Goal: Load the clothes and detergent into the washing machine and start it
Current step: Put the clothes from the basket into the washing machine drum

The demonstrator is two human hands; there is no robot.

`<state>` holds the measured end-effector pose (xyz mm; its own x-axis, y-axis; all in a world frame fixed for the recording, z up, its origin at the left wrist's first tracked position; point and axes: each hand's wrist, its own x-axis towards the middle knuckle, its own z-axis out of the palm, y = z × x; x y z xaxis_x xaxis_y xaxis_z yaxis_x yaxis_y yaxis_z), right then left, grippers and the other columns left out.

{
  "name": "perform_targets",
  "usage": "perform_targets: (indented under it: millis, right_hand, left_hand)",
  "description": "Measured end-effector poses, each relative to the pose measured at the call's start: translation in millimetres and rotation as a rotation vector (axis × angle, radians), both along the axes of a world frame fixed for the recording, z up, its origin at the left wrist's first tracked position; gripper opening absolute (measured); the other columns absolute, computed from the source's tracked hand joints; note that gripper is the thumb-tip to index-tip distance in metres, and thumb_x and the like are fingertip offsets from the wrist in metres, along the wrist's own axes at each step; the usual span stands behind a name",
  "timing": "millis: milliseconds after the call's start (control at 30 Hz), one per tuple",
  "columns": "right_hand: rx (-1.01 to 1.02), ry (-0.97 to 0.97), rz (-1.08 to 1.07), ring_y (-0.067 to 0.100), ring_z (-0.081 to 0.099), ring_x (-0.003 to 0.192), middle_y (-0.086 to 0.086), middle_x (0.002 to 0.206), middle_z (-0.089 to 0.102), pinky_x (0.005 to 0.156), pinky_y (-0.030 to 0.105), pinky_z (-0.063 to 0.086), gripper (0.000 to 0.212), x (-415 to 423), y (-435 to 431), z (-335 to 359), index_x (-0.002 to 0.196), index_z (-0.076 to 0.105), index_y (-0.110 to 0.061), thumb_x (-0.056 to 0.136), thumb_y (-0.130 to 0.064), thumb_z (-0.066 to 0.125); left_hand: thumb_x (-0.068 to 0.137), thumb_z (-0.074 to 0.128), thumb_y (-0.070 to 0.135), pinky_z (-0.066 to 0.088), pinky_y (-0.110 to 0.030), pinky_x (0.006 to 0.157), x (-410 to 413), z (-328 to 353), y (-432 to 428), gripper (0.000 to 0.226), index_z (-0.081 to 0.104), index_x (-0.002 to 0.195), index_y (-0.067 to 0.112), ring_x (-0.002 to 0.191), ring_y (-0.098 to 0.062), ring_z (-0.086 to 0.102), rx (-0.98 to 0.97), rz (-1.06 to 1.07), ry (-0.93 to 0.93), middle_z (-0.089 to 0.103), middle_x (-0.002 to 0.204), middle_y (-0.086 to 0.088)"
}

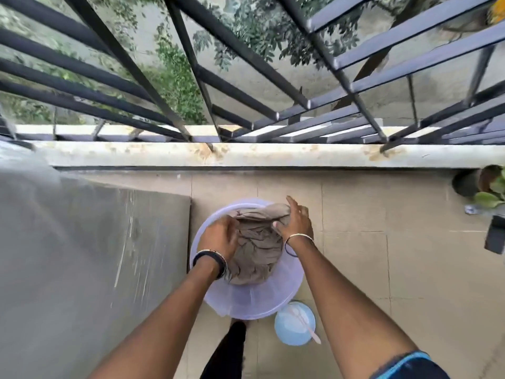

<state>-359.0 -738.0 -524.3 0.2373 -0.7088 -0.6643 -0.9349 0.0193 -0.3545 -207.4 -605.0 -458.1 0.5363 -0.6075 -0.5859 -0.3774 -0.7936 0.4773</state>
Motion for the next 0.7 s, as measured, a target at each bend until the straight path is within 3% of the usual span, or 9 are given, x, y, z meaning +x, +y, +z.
perform_targets:
  millis: [100,167,233,300,433,567,633,700]
  right_hand:
    - [-0.041,0.099,0.095,0.038,0.056,0.110,0.013,0.120,0.053,0.086,0.038,0.049,0.025,3,-2,-19,0.109,0.064,-0.018,0.085,-0.025,0.067]
    - [-0.062,0.065,0.114,0.038,0.060,0.100,0.016,0.105,0.064,0.073,0.034,0.046,0.011,0,2,-23,0.093,0.066,-0.013,0.086,-0.021,0.063]
    - [-0.045,0.001,0.095,0.039,0.062,0.090,0.018,0.096,0.069,0.065,0.033,0.038,0.009,-2,10,-19,0.088,0.061,-0.012,0.086,-0.020,0.063]
    - [0.027,-0.072,0.044,0.035,0.060,0.081,0.017,0.088,0.069,0.065,0.033,0.038,0.010,-2,21,-6,0.089,0.061,-0.009,0.086,-0.018,0.065]
    - [0.356,-0.390,-0.010,0.015,0.037,0.061,-0.001,0.060,0.041,0.061,0.030,0.031,0.014,7,59,50,0.084,0.057,-0.001,0.087,-0.013,0.063]
    - [0.621,-0.621,0.086,0.015,0.041,0.073,0.007,0.074,0.045,0.069,0.030,0.035,0.023,12,105,129,0.088,0.057,-0.005,0.089,-0.028,0.062]
    - [0.683,-0.722,0.120,0.016,0.042,0.076,0.008,0.078,0.048,0.070,0.029,0.037,0.019,9,119,173,0.089,0.055,-0.003,0.093,-0.021,0.058]
    - [0.682,-0.794,0.153,0.014,0.039,0.071,0.006,0.075,0.044,0.064,0.018,0.035,0.011,3,126,218,0.085,0.054,-0.007,0.096,-0.008,0.054]
  left_hand:
    - [0.090,0.051,0.019,0.050,-0.031,0.074,0,-14,6,0.021,0.067,0.103,0.017,0.084,-0.026,0.065,0.027,0.004,0.016,0.072,0.092,-0.004]
    - [0.089,0.050,0.019,0.051,-0.034,0.073,0,-20,14,0.020,0.066,0.101,0.016,0.083,-0.027,0.065,0.022,-0.013,0.013,0.072,0.090,-0.005]
    - [0.087,0.050,0.020,0.047,-0.033,0.071,-1,-21,23,0.021,0.063,0.103,0.015,0.084,-0.028,0.064,0.012,-0.041,0.012,0.071,0.091,-0.005]
    - [0.084,0.049,0.021,0.047,-0.033,0.073,-3,-16,31,0.024,0.061,0.104,0.015,0.088,-0.028,0.063,0.023,-0.043,0.034,0.070,0.095,-0.005]
    - [0.073,0.052,0.020,0.051,-0.039,0.088,-11,6,41,0.048,0.052,0.121,0.018,0.103,-0.029,0.060,0.039,-0.018,0.084,0.063,0.114,-0.007]
    - [0.074,0.067,0.019,0.041,-0.040,0.105,-18,30,53,0.084,0.026,0.148,0.022,0.130,-0.032,0.045,0.180,-0.196,0.081,0.036,0.146,-0.012]
    - [0.084,0.055,0.039,0.032,-0.039,0.113,-20,43,61,0.078,0.017,0.152,0.029,0.141,-0.028,0.031,0.185,-0.246,0.106,0.022,0.155,-0.008]
    - [0.080,0.022,0.061,0.021,-0.038,0.119,-22,56,68,0.079,0.016,0.152,0.031,0.148,-0.024,0.016,0.195,-0.331,0.062,0.014,0.160,-0.003]
